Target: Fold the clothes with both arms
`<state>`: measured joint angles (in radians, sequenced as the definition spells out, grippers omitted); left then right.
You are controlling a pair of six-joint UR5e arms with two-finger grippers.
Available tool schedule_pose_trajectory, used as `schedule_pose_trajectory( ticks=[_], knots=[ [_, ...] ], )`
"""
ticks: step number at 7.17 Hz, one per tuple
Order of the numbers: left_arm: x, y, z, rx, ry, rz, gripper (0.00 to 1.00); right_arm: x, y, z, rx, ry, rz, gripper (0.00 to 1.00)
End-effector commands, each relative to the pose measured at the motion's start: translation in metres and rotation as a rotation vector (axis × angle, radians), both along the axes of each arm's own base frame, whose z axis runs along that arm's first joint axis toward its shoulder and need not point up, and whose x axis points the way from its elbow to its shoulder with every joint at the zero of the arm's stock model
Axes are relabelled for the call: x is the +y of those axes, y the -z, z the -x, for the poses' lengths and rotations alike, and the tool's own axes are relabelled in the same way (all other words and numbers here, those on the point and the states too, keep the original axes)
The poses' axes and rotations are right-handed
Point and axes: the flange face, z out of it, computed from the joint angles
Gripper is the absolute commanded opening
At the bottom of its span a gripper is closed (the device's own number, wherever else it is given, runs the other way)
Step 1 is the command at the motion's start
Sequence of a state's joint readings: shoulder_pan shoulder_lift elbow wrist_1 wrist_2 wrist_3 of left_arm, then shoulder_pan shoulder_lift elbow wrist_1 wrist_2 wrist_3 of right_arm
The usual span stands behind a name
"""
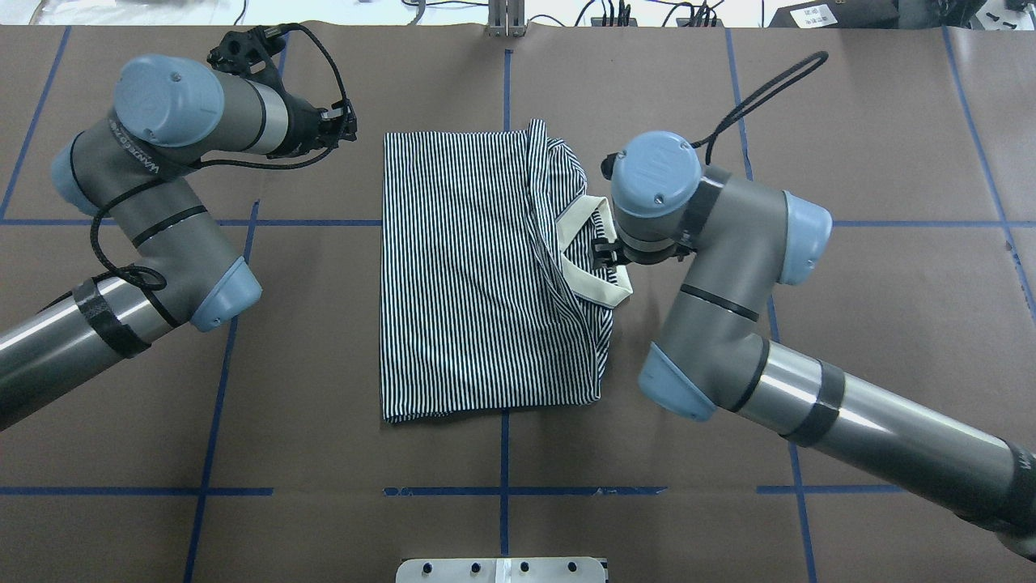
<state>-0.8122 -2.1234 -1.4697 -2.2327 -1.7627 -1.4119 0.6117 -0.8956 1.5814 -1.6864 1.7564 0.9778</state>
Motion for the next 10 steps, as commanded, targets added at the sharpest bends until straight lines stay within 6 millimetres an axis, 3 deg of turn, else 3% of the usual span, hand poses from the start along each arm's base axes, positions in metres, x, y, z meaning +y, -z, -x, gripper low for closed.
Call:
schedule_pose_trajectory(
  ticks=[1, 3, 4, 5, 8, 9, 10],
  knots=[
    [0.010, -0.010, 0.010, -0.002, -0.001, 0.000, 0.36, -0.024, 0.058, 0.033, -0.055, -0.022, -0.020, 1.00],
    [0.010, -0.012, 0.011, -0.004, 0.000, 0.002, 0.36, -0.029, 0.064, 0.085, -0.100, -0.034, -0.013, 1.00],
    [0.010, -0.012, 0.011, -0.003, 0.001, 0.003, 0.36, -0.026, 0.074, 0.096, -0.100, -0.024, -0.012, 1.00],
    [0.010, -0.013, 0.011, -0.005, 0.001, 0.005, 0.36, -0.020, 0.059, 0.105, -0.078, -0.012, 0.000, 1.00],
    [0.010, -0.012, 0.010, -0.003, 0.000, 0.005, 0.37, -0.014, 0.022, 0.098, -0.045, 0.009, 0.015, 1.00],
    [0.010, -0.013, 0.010, -0.004, 0.000, 0.006, 0.37, -0.016, 0.011, 0.095, -0.035, 0.008, 0.018, 1.00],
    [0.011, -0.012, 0.009, -0.003, -0.002, 0.005, 0.37, -0.030, 0.009, 0.082, -0.027, 0.018, -0.002, 1.00]
  ],
)
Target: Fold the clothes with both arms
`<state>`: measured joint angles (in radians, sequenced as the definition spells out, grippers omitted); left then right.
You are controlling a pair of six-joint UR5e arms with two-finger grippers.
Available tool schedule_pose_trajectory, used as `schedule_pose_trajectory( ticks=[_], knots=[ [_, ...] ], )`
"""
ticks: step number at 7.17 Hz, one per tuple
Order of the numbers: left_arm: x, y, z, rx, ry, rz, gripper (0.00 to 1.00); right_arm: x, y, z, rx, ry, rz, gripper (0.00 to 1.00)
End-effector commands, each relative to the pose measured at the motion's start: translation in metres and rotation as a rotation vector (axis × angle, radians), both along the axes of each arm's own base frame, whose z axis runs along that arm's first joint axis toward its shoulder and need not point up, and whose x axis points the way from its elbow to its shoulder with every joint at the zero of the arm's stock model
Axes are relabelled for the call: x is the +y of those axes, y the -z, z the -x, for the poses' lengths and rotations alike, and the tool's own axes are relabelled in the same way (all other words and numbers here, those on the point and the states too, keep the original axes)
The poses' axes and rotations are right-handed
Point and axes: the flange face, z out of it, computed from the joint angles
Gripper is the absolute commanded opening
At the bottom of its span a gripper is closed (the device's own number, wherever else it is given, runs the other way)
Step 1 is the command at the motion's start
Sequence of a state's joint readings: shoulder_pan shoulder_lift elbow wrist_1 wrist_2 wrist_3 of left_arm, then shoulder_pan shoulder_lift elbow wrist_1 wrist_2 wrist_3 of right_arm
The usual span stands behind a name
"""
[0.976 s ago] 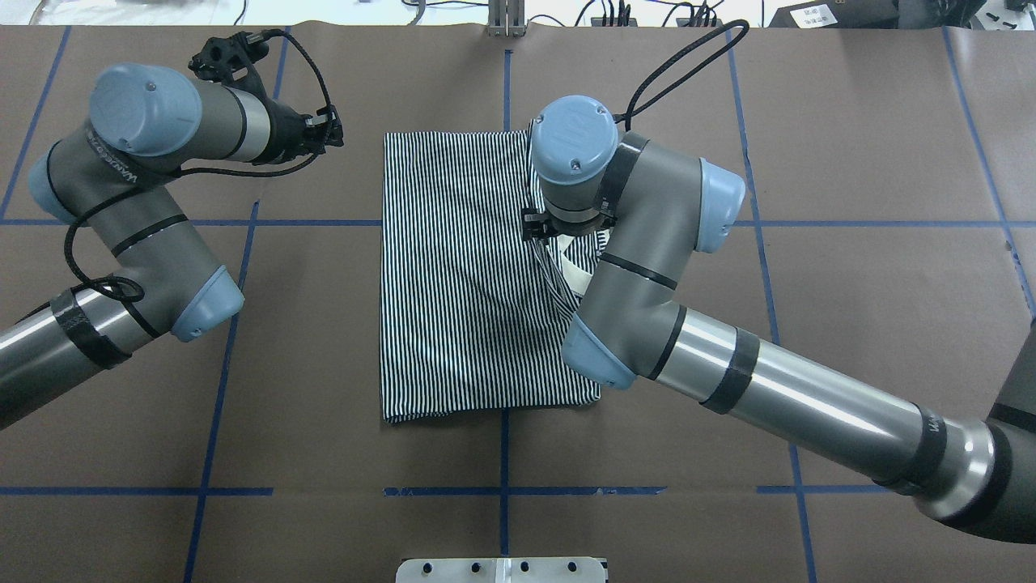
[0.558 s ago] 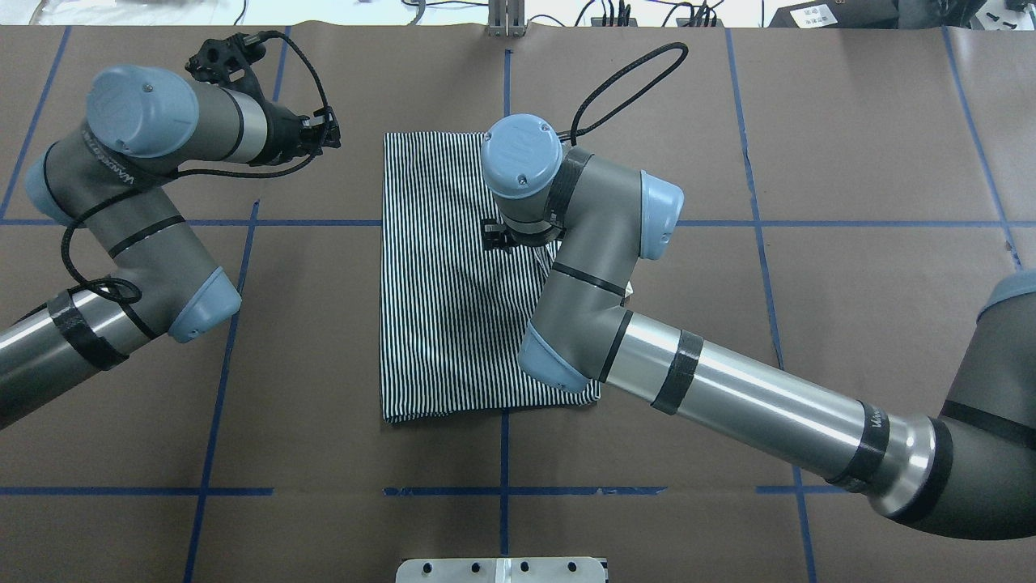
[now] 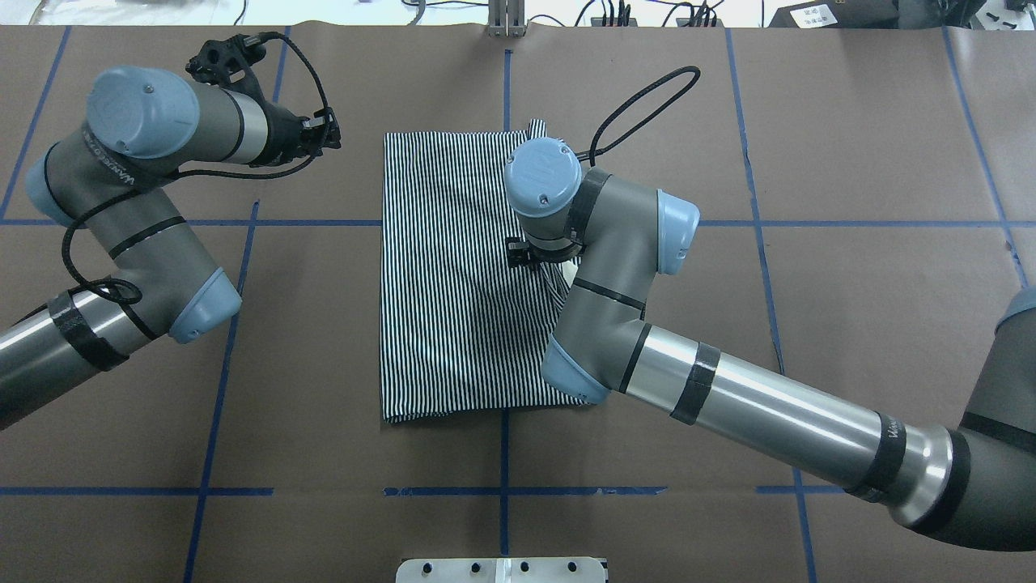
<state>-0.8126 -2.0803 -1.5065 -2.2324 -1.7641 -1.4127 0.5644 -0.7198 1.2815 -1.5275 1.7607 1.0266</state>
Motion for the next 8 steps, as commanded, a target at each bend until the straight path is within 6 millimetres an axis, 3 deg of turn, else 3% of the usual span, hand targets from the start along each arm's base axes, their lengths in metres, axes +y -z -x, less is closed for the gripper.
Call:
schedule_pose_trajectory(
  ticks=[1, 2, 3, 5, 6, 7, 8],
  knots=[
    [0.001, 0.000, -0.001, 0.001, -0.001, -0.001, 0.37, -0.033, -0.030, -0.038, 0.034, 0.023, -0.022, 1.00],
    [0.001, 0.000, -0.001, 0.001, -0.001, -0.001, 0.37, -0.057, -0.051, -0.072, 0.041, 0.054, -0.025, 1.00],
    [0.001, 0.001, -0.002, 0.002, -0.003, -0.002, 0.38, -0.076, -0.059, -0.098, 0.034, 0.067, -0.019, 1.00],
    [0.001, 0.001, -0.002, 0.001, -0.002, 0.001, 0.38, -0.075, -0.073, -0.104, 0.042, 0.062, -0.011, 1.00],
    [0.001, 0.001, -0.002, 0.001, -0.003, 0.000, 0.38, -0.073, -0.064, -0.106, 0.026, 0.048, -0.019, 1.00],
    [0.001, 0.004, -0.001, 0.005, -0.003, -0.005, 0.38, -0.066, -0.041, -0.112, -0.023, -0.017, -0.004, 1.00],
    [0.004, 0.009, 0.001, 0.012, -0.003, -0.013, 0.38, -0.032, -0.017, -0.113, -0.109, -0.145, 0.068, 1.00]
  ],
)
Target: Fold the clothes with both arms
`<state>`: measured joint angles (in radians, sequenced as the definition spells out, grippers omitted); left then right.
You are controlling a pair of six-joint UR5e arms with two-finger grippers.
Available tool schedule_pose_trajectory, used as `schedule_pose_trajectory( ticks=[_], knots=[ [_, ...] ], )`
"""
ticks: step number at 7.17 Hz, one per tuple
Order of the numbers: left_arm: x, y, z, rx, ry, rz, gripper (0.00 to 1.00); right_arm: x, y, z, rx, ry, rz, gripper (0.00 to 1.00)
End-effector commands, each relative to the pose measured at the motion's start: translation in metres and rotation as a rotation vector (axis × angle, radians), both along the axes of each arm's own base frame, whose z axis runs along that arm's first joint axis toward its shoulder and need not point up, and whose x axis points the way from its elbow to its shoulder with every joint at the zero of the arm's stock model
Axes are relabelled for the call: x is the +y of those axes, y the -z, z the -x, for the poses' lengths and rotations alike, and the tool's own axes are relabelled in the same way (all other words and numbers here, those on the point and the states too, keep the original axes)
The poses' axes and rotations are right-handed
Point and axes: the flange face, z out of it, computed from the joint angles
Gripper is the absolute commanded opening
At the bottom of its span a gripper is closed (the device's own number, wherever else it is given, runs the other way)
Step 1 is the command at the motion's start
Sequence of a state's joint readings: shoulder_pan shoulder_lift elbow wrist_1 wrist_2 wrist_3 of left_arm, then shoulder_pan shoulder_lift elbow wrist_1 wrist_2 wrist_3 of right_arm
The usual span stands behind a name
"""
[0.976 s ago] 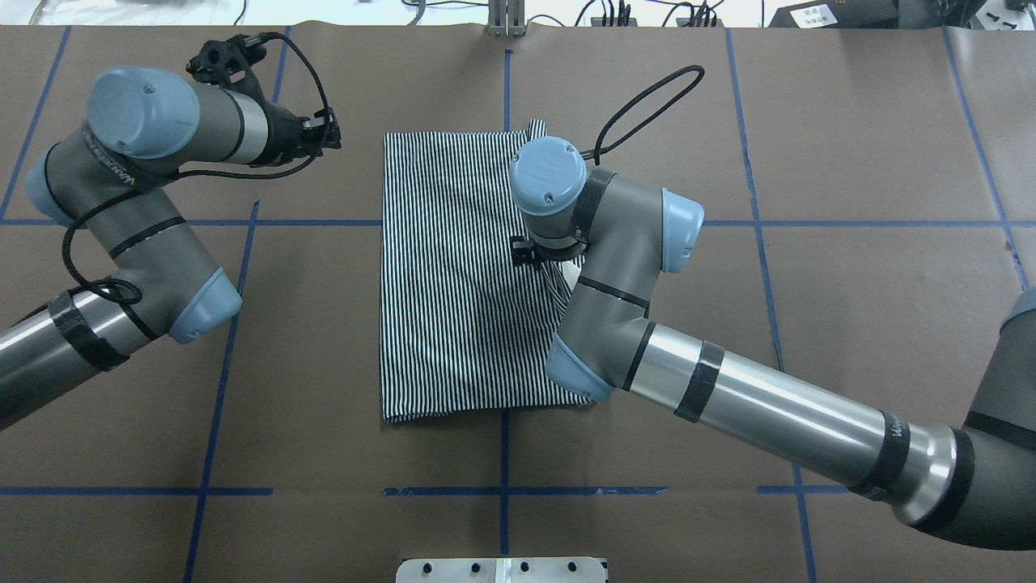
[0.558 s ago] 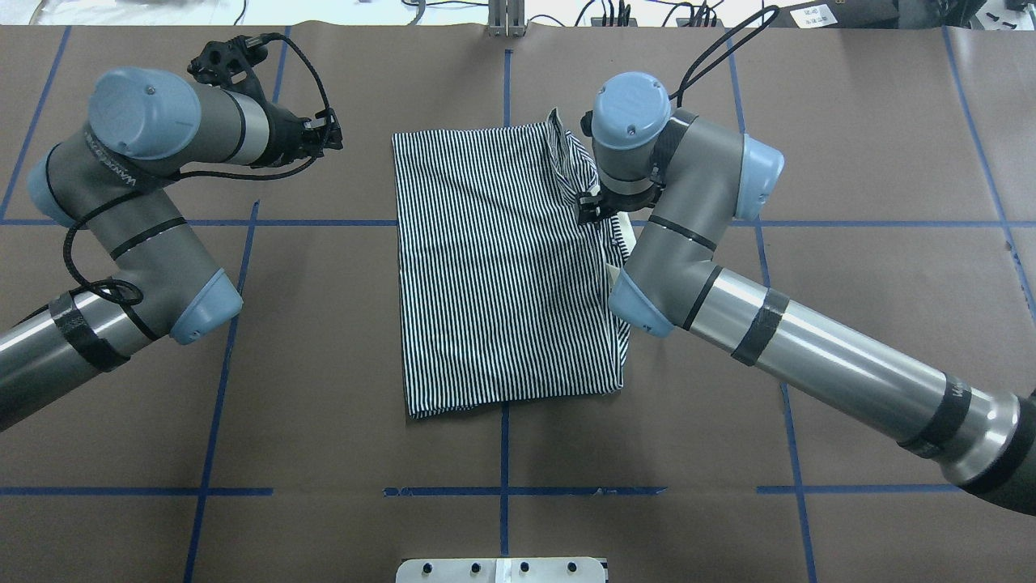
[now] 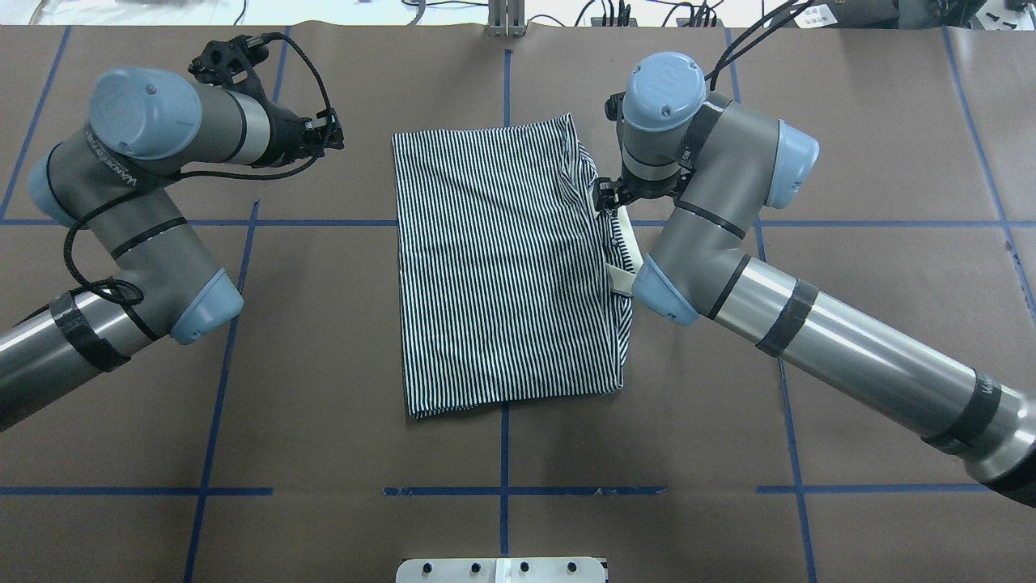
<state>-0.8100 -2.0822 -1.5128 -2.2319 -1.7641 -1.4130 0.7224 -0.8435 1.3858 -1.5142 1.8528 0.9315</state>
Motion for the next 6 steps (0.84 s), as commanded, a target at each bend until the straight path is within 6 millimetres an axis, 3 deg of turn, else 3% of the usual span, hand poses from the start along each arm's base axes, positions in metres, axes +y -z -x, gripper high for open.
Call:
schedule_pose_trajectory(
  ticks=[1, 2, 4, 6],
  knots=[
    [0.001, 0.005, 0.003, 0.007, 0.001, -0.007, 0.38, 0.092, 0.038, -0.004, -0.168, -0.222, 0.124, 1.00],
    [0.001, 0.004, 0.003, 0.006, 0.000, -0.006, 0.38, 0.158, 0.052, 0.003, -0.235, -0.322, 0.163, 1.00],
    [0.001, 0.003, 0.003, 0.004, 0.002, -0.003, 0.38, 0.191, 0.055, 0.017, -0.290, -0.479, 0.305, 0.99],
    [0.001, 0.003, 0.002, 0.005, 0.001, -0.002, 0.38, 0.222, 0.033, 0.045, -0.267, -0.585, 0.358, 0.82]
  ],
)
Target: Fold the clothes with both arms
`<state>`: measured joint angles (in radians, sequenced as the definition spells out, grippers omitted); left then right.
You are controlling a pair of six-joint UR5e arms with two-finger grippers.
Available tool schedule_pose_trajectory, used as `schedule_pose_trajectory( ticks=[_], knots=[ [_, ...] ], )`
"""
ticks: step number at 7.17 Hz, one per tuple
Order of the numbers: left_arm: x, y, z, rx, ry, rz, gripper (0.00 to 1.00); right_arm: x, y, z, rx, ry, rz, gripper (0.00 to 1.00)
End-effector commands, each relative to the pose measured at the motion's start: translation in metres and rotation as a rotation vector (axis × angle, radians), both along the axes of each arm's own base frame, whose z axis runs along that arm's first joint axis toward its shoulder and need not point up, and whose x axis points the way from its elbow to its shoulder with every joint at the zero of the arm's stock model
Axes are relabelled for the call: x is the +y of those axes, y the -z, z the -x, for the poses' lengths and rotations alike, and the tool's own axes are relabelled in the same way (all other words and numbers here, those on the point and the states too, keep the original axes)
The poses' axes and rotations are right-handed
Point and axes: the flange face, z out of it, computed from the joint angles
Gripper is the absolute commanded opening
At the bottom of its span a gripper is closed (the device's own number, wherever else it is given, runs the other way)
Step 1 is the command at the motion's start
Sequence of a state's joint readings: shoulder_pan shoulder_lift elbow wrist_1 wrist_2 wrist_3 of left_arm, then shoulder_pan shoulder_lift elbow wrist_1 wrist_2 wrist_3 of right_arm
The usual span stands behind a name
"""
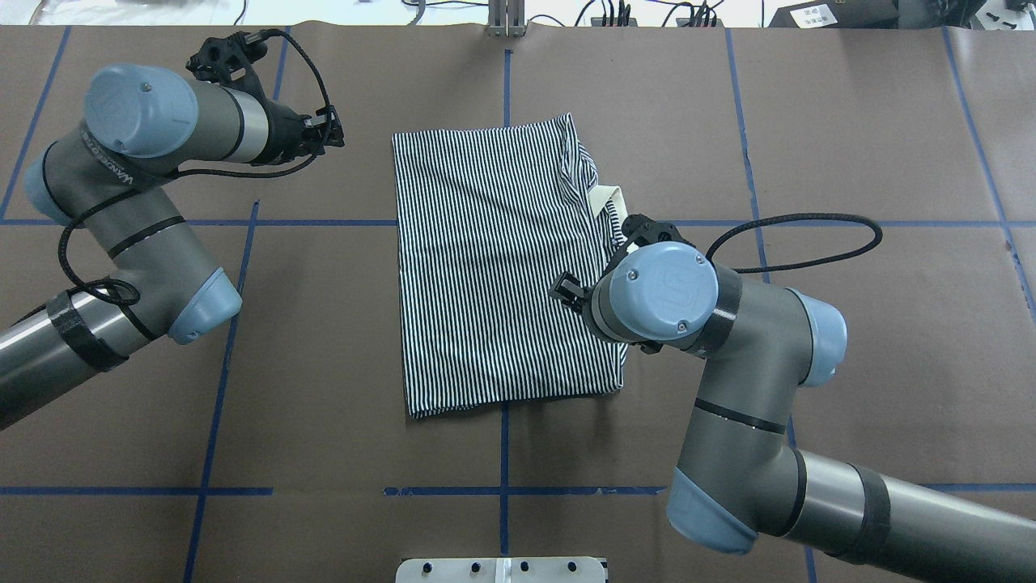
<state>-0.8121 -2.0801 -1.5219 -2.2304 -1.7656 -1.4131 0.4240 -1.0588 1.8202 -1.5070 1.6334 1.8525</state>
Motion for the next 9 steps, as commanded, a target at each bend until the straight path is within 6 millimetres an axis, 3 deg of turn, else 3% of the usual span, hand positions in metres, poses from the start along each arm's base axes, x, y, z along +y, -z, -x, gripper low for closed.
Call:
schedule_pose_trajectory(
  ticks=[1, 4, 5, 6, 7, 9],
  knots=[
    [0.000, 0.001, -0.001, 0.002, 0.000, 0.000, 0.38, 0.021, -0.026, 0.027, 0.043, -0.045, 0.043, 0.82],
    [0.001, 0.001, -0.001, 0.003, 0.002, 0.003, 0.38, 0.021, -0.047, 0.034, 0.082, -0.041, 0.058, 0.78],
    [0.001, 0.001, -0.001, 0.003, 0.002, 0.003, 0.38, 0.021, -0.048, 0.034, 0.085, -0.042, 0.060, 0.61],
    [0.000, 0.001, -0.001, 0.002, 0.002, 0.004, 0.38, 0.021, -0.045, 0.034, 0.078, -0.051, 0.066, 0.09],
    [0.001, 0.002, -0.001, 0.005, 0.002, 0.003, 0.38, 0.020, -0.047, 0.033, 0.080, -0.051, 0.069, 0.00],
    [0.001, 0.001, -0.001, 0.003, 0.002, 0.003, 0.38, 0.021, -0.039, 0.032, 0.065, -0.049, 0.065, 0.00]
  ],
)
